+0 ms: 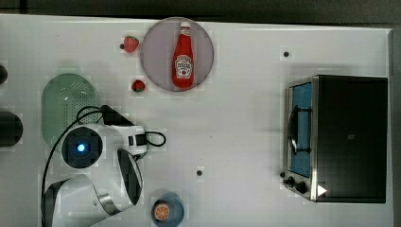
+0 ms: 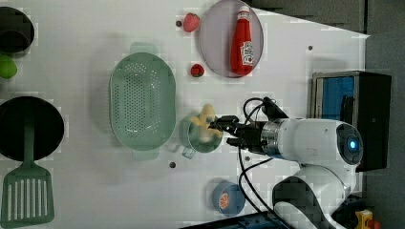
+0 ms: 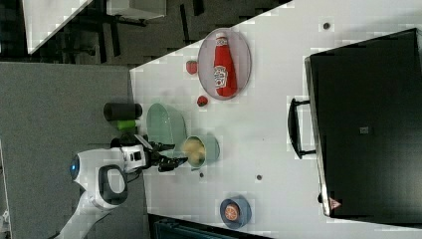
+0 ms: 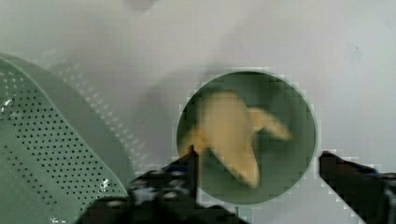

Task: Pick Banana and place it in mug.

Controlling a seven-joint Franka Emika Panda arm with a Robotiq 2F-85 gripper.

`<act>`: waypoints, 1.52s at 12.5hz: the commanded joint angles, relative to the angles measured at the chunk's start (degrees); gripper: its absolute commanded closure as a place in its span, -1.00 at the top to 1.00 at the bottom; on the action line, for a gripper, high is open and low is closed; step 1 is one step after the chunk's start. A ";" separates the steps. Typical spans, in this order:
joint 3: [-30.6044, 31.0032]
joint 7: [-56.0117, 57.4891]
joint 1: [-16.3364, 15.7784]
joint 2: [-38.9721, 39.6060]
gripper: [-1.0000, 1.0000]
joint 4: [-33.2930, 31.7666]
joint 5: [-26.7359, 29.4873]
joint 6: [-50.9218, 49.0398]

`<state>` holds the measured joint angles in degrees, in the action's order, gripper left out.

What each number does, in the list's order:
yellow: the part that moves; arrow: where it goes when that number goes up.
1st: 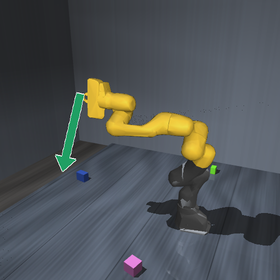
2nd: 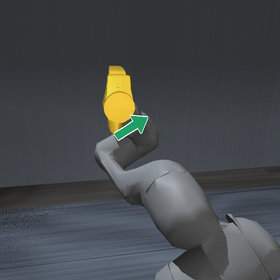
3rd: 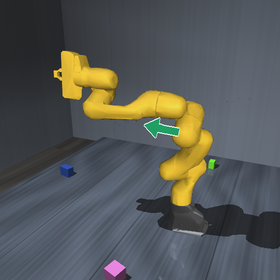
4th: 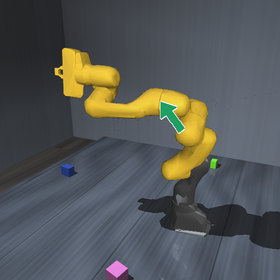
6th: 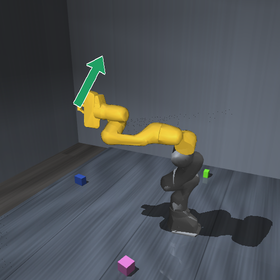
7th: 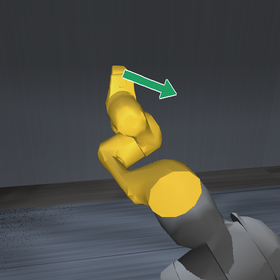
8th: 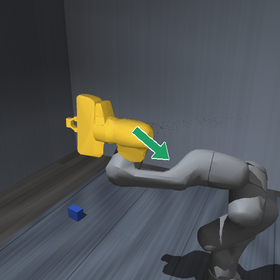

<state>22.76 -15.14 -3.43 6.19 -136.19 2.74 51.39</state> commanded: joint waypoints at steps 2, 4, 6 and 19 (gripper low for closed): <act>-1.31 -2.34 0.57 -4.29 1.00 4.85 1.29 -3.86; -3.35 -2.21 0.86 -8.62 1.00 8.59 1.29 -13.80; -6.69 -2.17 1.33 -12.92 1.00 12.96 1.30 -23.16; -26.01 8.35 2.33 -19.04 1.00 28.60 -5.37 -50.03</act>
<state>-2.91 -8.20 0.36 -9.57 -109.95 -1.03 0.78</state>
